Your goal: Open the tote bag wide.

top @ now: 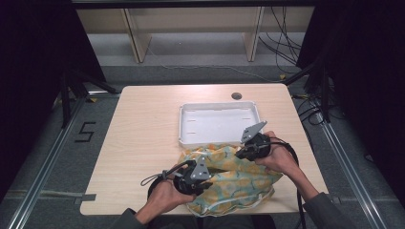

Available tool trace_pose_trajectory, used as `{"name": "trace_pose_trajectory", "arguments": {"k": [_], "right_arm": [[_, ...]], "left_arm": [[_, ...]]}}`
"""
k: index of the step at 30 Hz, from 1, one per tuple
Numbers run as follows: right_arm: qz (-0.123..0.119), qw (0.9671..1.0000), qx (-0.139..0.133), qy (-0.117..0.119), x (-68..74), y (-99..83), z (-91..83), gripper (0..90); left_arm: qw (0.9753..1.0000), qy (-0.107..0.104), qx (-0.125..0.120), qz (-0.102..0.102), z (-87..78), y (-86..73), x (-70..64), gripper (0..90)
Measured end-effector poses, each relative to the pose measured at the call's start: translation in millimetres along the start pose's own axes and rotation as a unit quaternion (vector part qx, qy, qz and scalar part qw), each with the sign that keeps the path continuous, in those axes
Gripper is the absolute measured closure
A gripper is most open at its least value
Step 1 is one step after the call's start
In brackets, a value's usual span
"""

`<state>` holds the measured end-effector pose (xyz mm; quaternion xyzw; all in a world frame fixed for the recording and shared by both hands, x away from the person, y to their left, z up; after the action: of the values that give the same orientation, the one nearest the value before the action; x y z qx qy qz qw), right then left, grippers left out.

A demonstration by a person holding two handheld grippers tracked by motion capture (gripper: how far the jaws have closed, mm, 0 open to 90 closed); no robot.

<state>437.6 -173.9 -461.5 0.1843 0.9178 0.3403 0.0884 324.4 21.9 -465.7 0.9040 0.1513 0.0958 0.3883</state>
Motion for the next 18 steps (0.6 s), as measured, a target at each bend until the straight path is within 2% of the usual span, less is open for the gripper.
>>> {"name": "trace_pose_trajectory", "arguments": {"k": [1,2,3,4,5,6,7,8,9,10,11,13,14,15,17,18], "right_arm": [[-0.001,1.0,-0.001,-0.005,-3.1,0.9,-0.7,90.0],[0.004,1.0,-0.002,-0.009,-4.6,1.5,-1.4,90.0],[-0.009,0.9999,-0.006,-0.008,-8.5,3.4,-0.9,90.0],[0.003,0.9998,-0.004,-0.019,-10.2,4.3,-1.6,90.0],[0.0,0.9997,0.0,-0.026,-14.0,5.5,-2.0,90.0],[-0.002,0.9995,-0.001,-0.03,-16.9,6.9,-1.0,90.0],[0.002,0.9993,-0.003,-0.038,-20.1,8.2,-0.2,90.0],[0.003,0.9991,-0.003,-0.043,-23.8,9.3,0.8,90.0],[0.004,0.9987,-0.003,-0.05,-26.9,10.6,2.2,90.0],[-0.004,0.9984,-0.004,-0.056,-32.1,12.2,3.2,90.0],[0.004,0.9978,-0.001,-0.066,-35.7,13.3,3.9,90.0],[0.016,0.9971,0.0,-0.074,-40.0,14.6,5.8,90.0],[0.011,0.9966,-0.003,-0.082,-44.8,15.5,7.1,90.0],[0.014,0.9962,-0.005,-0.086,-47.4,16.1,8.8,90.0],[0.018,0.9957,-0.003,-0.09,-52.7,16.3,11.2,90.0],[0.021,0.9951,-0.006,-0.096,-55.4,16.5,12.6,90.0]], "left_arm": [[1.0,-0.005,-0.002,0.0,-0.5,-2.0,-3.8,88.3],[0.9998,-0.012,0.009,0.016,-2.9,-6.1,-6.3,88.6],[0.9999,-0.013,0.0,0.001,-2.0,-9.4,-12.4,88.7],[0.9998,-0.019,0.008,0.007,-3.0,-13.6,-16.1,88.8],[0.9995,-0.024,0.015,0.014,-3.8,-17.5,-19.2,88.8],[0.9994,-0.027,0.017,0.014,-4.1,-21.0,-22.9,88.9],[0.9995,-0.029,0.014,0.003,-3.5,-23.7,-27.3,88.9],[0.9992,-0.032,0.019,0.012,-4.7,-26.5,-29.2,88.9],[0.9994,-0.032,0.015,0.004,-4.4,-28.8,-33.2,88.9],[0.9988,-0.039,0.024,0.016,-5.9,-31.7,-36.0,88.9],[0.9991,-0.039,0.016,0.006,-4.9,-32.6,-39.7,88.9],[0.9982,-0.047,0.029,0.024,-6.0,-35.3,-43.8,88.9],[0.9988,-0.044,0.019,0.012,-3.9,-35.3,-48.0,88.9],[0.9983,-0.049,0.027,0.019,-3.7,-36.5,-49.5,88.9],[0.998,-0.059,0.023,0.005,-0.8,-38.0,-55.0,88.4],[0.9974,-0.063,0.032,0.017,-1.3,-39.2,-54.2,87.7]]}}
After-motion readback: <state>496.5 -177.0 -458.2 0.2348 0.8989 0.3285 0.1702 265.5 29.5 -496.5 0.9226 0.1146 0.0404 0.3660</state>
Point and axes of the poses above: each handheld gripper's, and its own axes: z roughly forward along the jaws, y roughly out of its top, x roughly to its left, the point moved 5 cm from there along z, roughly forward along the jaws, and after that the axes turned 6 degrees about -x, right-handed, at the moved point
